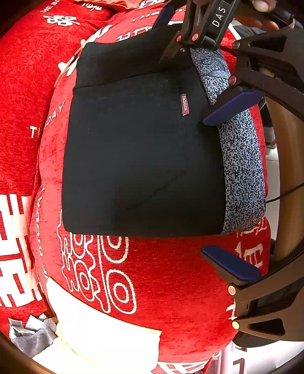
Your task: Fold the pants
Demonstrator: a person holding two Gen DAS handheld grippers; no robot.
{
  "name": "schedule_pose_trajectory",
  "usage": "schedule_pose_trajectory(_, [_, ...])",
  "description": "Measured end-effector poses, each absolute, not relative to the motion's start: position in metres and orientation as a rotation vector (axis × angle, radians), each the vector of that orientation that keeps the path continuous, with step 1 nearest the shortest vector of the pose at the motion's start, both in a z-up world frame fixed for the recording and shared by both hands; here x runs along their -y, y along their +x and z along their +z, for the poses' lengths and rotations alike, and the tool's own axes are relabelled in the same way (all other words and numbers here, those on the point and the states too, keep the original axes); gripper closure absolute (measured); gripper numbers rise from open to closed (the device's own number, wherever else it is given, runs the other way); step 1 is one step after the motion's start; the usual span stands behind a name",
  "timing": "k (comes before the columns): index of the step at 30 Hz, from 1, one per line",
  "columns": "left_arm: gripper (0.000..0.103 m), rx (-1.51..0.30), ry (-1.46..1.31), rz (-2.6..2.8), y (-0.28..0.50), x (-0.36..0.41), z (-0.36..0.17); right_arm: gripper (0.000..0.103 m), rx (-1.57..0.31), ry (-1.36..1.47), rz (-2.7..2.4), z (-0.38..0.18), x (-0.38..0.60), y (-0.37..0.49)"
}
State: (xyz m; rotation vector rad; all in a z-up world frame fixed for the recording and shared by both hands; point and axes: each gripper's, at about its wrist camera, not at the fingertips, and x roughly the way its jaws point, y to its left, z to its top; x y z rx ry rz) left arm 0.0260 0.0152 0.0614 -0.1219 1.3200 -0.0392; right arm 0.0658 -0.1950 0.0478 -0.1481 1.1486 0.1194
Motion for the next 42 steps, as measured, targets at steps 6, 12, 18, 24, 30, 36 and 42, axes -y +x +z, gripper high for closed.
schedule_pose_trajectory(6, [0.001,-1.274,-0.095,-0.027,0.021,-0.016,0.077,0.0,-1.173,-0.153,0.085,0.057,0.202,0.052])
schedule_pose_trajectory(12, [0.001,-1.252,-0.077,-0.024,0.021,-0.015,0.089,0.0,-1.131,-0.239,0.065,0.079,0.197,0.031])
schedule_pose_trajectory(18, [0.001,-1.219,-0.072,-0.01,0.014,-0.013,0.101,0.0,-1.103,-0.282,0.035,0.09,0.192,0.022])
schedule_pose_trajectory(24, [0.001,-1.215,-0.044,0.011,0.005,-0.007,0.097,0.0,-1.074,-0.256,0.007,0.094,0.195,0.018])
schedule_pose_trajectory(30, [0.001,-1.239,-0.042,0.003,0.003,-0.002,0.09,0.0,-1.058,-0.253,0.0,0.093,0.197,0.015])
schedule_pose_trajectory(36, [0.001,-1.233,-0.027,0.014,0.002,0.0,0.091,0.0,-1.045,-0.246,0.001,0.093,0.196,0.014])
schedule_pose_trajectory(42, [0.001,-1.24,-0.017,0.009,0.001,0.002,0.09,0.0,-1.046,-0.238,0.004,0.092,0.192,0.012])
